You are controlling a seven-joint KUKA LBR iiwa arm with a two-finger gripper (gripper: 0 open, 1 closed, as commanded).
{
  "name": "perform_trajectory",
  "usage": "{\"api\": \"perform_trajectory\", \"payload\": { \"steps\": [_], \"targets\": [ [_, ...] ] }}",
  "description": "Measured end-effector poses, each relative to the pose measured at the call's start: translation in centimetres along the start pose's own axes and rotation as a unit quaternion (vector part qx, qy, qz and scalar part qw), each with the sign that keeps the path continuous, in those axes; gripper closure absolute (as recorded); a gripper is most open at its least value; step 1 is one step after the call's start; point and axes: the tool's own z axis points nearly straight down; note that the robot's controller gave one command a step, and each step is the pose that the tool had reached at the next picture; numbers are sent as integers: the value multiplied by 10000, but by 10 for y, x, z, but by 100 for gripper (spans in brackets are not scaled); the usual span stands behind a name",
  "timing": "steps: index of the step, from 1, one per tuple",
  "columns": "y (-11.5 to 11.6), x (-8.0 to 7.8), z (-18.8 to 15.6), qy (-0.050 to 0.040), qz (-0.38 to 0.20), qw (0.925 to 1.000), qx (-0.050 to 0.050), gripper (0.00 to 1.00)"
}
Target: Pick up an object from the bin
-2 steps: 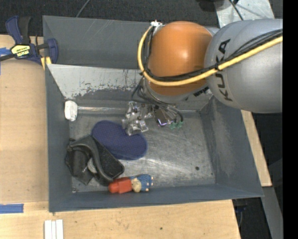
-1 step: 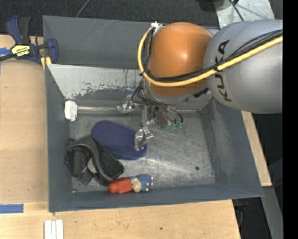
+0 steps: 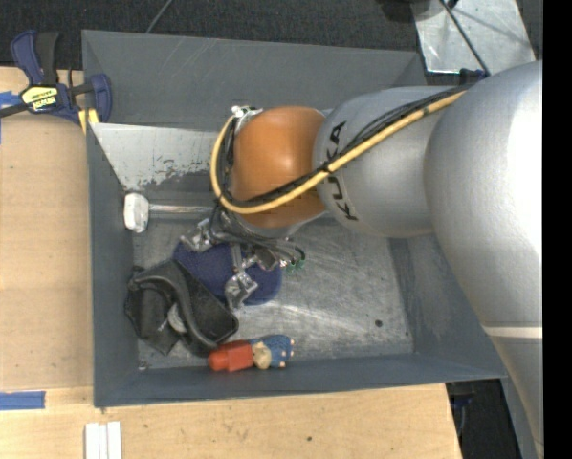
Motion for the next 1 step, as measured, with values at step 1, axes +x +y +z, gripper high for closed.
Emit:
{"api": "perform_trajectory", "payload": {
  "steps": [1],
  "targets": [
    [5,-28,-16,46,-864,9962,-18,0]
  ]
}}
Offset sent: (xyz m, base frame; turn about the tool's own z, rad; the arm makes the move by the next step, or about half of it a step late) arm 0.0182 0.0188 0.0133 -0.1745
